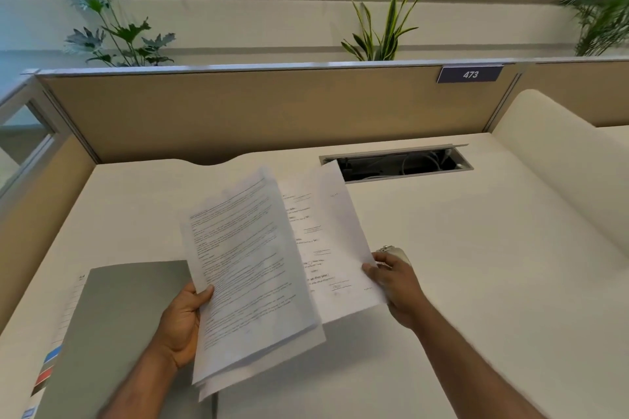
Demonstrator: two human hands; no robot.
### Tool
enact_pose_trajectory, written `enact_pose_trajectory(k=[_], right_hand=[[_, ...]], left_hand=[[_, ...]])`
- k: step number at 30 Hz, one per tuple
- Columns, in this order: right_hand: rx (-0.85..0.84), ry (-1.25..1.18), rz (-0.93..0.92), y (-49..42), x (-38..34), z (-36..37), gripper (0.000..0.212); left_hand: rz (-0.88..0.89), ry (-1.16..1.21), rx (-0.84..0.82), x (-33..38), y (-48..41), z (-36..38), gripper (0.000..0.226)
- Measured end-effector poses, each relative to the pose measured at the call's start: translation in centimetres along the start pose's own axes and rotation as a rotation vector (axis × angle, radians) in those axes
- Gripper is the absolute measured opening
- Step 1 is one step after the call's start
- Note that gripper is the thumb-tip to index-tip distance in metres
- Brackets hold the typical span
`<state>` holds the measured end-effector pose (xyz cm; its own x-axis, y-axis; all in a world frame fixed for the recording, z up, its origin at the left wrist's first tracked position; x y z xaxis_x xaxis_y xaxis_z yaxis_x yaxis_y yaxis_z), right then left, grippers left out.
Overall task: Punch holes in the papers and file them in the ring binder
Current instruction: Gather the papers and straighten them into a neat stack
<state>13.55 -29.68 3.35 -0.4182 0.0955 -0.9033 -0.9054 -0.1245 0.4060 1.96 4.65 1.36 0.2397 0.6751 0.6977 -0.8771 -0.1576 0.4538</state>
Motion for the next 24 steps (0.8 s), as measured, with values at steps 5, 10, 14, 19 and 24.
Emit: enact_pose_trajectory(k=[5, 10, 14, 19, 24], right_hand=[[-0.074, -0.091, -0.047, 1.9, -1.1, 1.6, 0.019], [-0.165, -0.109, -0.056, 3.0, -0.5, 3.0, 0.016], [-0.252, -0.076, -0.062, 3.6, 0.2, 3.4, 0.024], [-0.367, 0.105, -0.041, 4.1, 0.7, 3.2, 0.042], [-0.32, 0.156, -0.192, 4.3, -0.9, 4.0, 0.036]], left_hand=[[0.102, -0.158, 0.035, 0.8, -0.1, 2.6, 0.029], [0.15, -0.244, -0.002, 1.1, 0.2, 4.5, 0.032], [0.249, -0.302, 0.048, 0.7, 0.1, 4.8, 0.037], [0.334, -0.39, 0.103, -0.2, 0.4, 4.9, 0.03], [0.412, -0.477, 0.12, -1.2, 1.0, 6.0, 0.03]])
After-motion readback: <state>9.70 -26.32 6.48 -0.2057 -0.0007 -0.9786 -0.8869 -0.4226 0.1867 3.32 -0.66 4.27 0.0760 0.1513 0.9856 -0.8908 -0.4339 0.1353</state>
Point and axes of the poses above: each hand's wrist, its own y-axis away from the middle knuckle, its own z-axis out of the palm, x = y × z, the point moved 5 cm from there along -y, towards the middle knuckle
